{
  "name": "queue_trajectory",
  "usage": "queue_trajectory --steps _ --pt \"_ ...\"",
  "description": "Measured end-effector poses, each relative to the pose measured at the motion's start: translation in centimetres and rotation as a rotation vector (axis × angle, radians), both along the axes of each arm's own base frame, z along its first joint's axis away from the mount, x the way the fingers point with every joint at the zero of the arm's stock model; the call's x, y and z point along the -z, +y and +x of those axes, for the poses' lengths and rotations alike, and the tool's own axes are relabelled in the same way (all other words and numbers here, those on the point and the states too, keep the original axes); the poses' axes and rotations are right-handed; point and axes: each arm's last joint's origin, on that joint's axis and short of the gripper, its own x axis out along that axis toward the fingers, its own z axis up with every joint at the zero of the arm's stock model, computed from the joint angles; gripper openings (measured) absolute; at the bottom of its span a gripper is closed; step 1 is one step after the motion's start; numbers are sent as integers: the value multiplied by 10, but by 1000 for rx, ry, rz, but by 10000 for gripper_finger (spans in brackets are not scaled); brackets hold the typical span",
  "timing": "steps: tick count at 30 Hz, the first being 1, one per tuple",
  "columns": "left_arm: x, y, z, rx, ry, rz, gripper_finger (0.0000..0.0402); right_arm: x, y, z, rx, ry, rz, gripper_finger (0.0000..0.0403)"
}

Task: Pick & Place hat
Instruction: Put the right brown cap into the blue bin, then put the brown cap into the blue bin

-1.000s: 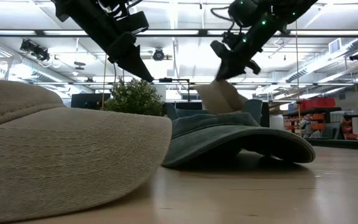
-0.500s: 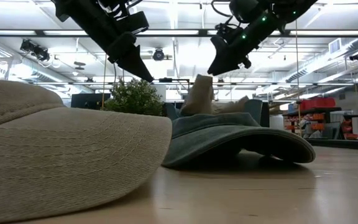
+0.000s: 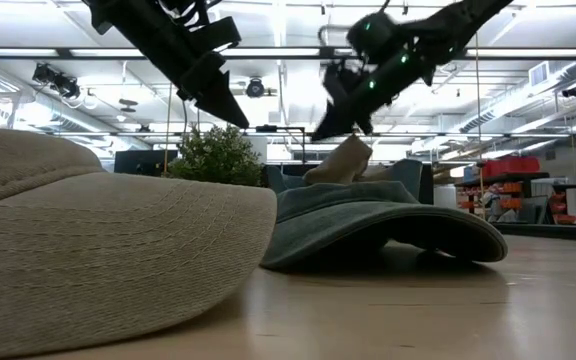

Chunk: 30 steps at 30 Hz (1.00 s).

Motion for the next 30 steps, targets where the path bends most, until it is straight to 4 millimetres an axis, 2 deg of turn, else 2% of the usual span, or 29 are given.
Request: queue_trajectory --steps 5,10,14,18,22,26,30 --pt "0 -5 0 -18 -27 -45 174 37 -5 -7 120 250 83 4" --pt "0 -16 1 27 -32 -65 174 52 -4 -14 212 390 101 3" --pt "-1 -29 1 78 -30 -76 174 42 -4 -15 219 346 76 4" --pt "-12 -45 2 165 9 -128 174 21 1 -19 197 279 42 4" --pt "-21 -62 -2 264 84 -256 174 -4 11 -26 192 195 39 4" --pt "-21 -81 -10 335 174 -368 174 -24 27 -29 71 113 66 4" --pt "-15 -101 -22 397 272 -414 174 -30 49 -24 -81 84 97 6"
